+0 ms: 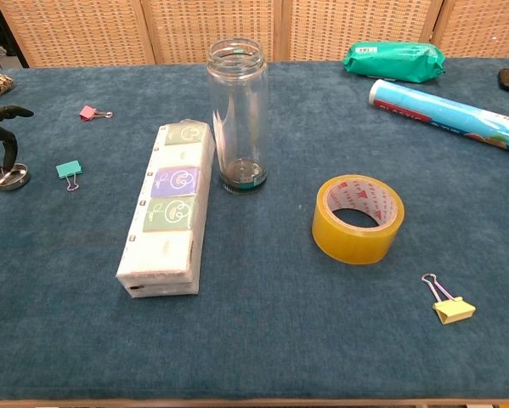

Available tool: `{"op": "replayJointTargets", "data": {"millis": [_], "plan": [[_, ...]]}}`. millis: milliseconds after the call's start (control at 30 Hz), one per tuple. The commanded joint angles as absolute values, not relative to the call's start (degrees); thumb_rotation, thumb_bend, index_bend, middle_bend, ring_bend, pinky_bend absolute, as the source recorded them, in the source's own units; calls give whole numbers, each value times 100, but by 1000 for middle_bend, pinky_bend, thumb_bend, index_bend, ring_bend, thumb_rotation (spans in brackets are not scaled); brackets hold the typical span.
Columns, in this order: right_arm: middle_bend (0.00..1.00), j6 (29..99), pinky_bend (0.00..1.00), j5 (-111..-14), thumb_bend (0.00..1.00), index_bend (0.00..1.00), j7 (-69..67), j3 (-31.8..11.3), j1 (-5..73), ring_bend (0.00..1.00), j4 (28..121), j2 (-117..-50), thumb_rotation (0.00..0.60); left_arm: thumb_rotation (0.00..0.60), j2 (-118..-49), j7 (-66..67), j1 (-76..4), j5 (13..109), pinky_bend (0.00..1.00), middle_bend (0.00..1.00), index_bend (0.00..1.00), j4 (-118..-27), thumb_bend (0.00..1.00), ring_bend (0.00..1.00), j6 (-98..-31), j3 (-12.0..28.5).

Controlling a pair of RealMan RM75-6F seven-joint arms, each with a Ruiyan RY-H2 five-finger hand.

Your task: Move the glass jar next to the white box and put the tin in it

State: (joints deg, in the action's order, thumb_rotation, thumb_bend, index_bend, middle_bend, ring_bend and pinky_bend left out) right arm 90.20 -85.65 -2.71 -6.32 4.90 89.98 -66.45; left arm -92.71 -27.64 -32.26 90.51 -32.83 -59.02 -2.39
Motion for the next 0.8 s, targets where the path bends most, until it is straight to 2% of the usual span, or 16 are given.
{"op": "replayJointTargets", "data": {"millis": [33, 267, 467, 667, 800], "plan": [[0, 9014, 0, -8580, 103, 0, -280, -629, 488, 0, 9005, -6642, 600, 600, -9290, -2746, -3219, 9044, 0, 0, 604, -3257, 490, 0, -5931, -237], [0, 8980, 0, -8576, 103, 0, -307, -636, 482, 0, 9024, -6624, 600, 600, -9232, -2839, -3214, 8999, 0, 0, 643, -3341, 502, 0, -6093, -172], [0, 8983, 0, -8573, 103, 0, -319, -650, 467, 0, 9041, -6600, 600, 600, -8823, -2854, -3248, 8975, 0, 0, 644, -3945, 502, 0, -6539, 2], [0, 8973, 0, -8594, 103, 0, -320, -653, 468, 0, 9057, -6604, 600, 600, -8097, -2479, -3418, 9004, 0, 0, 644, -5270, 500, 0, -7013, 301], [0, 8959, 0, -8603, 102, 0, -314, -651, 471, 0, 9059, -6607, 600, 600, -7570, -2205, -3608, 8983, 0, 0, 644, -6381, 496, 0, -7002, 511]]}}
